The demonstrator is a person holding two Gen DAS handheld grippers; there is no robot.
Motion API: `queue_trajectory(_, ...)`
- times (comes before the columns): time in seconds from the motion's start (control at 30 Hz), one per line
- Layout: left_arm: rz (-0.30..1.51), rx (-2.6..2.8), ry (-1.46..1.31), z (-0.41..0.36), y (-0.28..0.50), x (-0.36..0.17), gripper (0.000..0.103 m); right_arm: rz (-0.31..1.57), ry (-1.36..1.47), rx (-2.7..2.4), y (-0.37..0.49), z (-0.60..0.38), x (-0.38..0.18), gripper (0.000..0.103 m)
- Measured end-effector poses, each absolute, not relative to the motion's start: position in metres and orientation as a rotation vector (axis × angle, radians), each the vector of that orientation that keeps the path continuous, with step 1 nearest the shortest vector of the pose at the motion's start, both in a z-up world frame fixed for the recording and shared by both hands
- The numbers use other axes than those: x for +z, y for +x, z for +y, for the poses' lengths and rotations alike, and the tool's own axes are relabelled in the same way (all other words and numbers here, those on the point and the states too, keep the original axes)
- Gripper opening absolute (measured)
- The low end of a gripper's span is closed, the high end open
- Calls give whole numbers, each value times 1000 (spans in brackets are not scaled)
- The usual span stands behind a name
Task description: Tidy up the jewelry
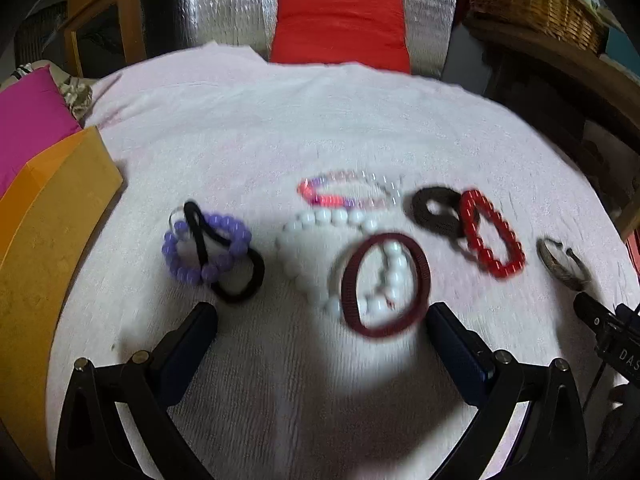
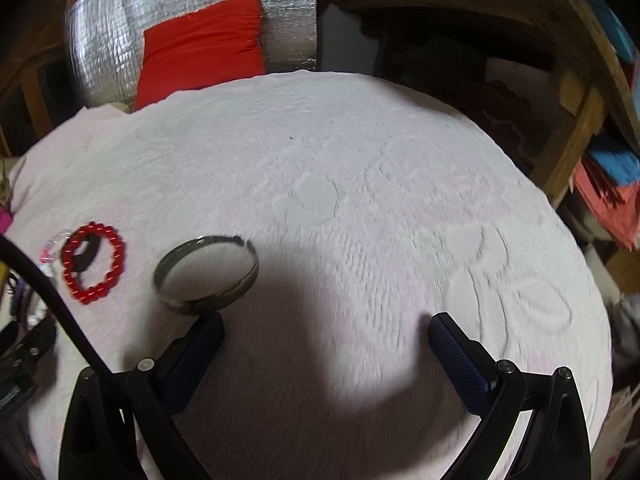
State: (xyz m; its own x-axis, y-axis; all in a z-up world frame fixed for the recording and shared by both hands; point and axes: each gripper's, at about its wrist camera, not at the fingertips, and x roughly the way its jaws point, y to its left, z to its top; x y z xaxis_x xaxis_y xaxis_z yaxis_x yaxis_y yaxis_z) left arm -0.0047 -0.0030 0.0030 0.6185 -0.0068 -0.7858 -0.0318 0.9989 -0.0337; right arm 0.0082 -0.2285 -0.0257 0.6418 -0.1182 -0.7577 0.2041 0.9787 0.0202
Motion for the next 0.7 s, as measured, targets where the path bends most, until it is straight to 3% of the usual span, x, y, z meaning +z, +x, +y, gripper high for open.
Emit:
queue_trajectory(0.17, 943, -17, -63, 1, -12, 12, 103, 910, 151, -193, -9, -225, -24, 103)
queue_trajectory(0.33, 822, 90, -26, 19, -43, 47, 103, 1041, 165, -113, -20, -212, -5, 103)
queue_trajectory(0.53, 626, 181, 67, 39, -85, 100, 103, 862, 88, -58, -68, -187, 49, 103)
queue_trajectory(0.7, 570, 203, 58, 58, -96, 119, 103, 786, 64, -29, -81, -172, 79, 103)
